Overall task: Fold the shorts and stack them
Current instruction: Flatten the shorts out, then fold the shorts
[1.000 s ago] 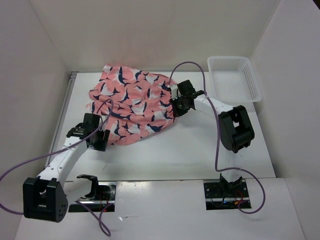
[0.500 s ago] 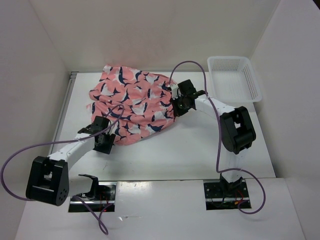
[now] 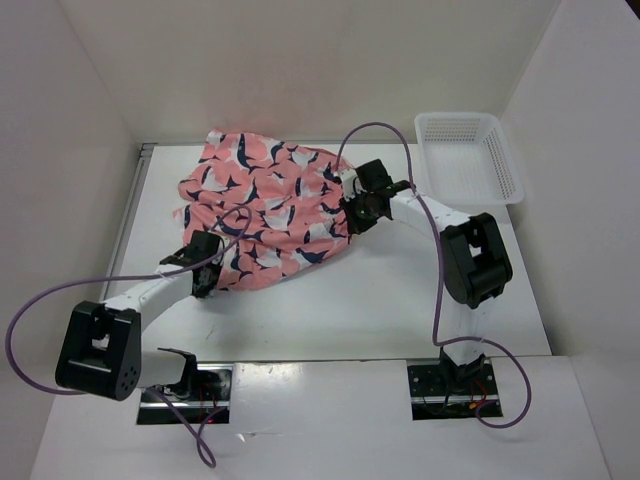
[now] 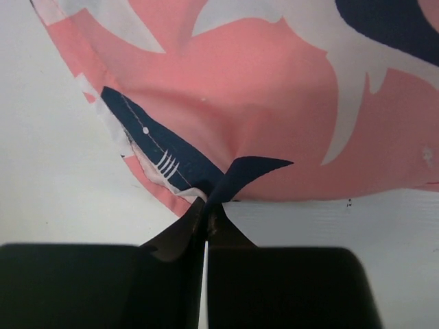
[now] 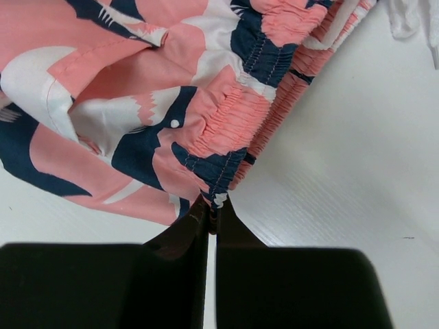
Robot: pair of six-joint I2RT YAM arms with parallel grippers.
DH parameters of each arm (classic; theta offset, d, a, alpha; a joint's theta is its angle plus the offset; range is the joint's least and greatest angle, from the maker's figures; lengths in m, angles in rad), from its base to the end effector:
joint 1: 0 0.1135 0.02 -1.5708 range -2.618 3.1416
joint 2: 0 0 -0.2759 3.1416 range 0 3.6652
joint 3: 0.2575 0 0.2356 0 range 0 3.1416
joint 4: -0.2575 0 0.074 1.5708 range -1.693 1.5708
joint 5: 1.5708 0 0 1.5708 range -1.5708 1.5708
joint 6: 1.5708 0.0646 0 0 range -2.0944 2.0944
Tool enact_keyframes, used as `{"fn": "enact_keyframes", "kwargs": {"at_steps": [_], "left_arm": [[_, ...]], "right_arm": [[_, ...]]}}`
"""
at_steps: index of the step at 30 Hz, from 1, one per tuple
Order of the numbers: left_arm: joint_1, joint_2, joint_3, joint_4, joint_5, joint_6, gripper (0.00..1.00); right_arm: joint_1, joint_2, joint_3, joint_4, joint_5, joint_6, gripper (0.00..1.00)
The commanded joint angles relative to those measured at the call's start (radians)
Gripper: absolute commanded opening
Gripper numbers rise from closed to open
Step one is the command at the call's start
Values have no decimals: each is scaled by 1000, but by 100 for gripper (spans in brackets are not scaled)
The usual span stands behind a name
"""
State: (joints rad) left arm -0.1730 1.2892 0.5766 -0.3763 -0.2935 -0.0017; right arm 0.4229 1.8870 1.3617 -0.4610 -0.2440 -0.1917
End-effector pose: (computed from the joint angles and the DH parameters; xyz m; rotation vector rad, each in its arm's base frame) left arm 0.2179 -0.0191 0.1546 0.1293 2.6175 0.3295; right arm 0.3660 0.1818 0.1994 -0.8646 2.4121 0.4007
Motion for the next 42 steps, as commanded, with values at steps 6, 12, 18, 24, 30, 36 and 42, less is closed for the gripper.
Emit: {"fn": "enact_keyframes", "kwargs": {"at_steps": [6, 12, 18, 24, 30, 36, 42], "left_arm": [[21, -253, 340, -517, 151, 2, 0], [21, -378, 491, -676, 191, 2, 0], [21, -299, 712, -406, 151, 2, 0], [-28, -13, 916, -150, 50, 2, 0], [-28, 349, 1155, -101, 37, 2, 0], [-28, 612, 1324, -76, 37, 2, 0], [-28, 765, 1495, -56, 27, 2, 0]], "right_arm": [[-1, -283, -78, -329, -122, -402, 0], [34, -442, -144, -560, -238, -485, 0], [34, -477, -101, -691, -229, -508, 0], [-22, -441, -46, -682, -271, -447, 0], [-225, -299, -12, -605, -354, -353, 0], [-340, -163, 60, -541, -466, -227, 0], [-421, -74, 111, -473, -503, -111, 0]]}}
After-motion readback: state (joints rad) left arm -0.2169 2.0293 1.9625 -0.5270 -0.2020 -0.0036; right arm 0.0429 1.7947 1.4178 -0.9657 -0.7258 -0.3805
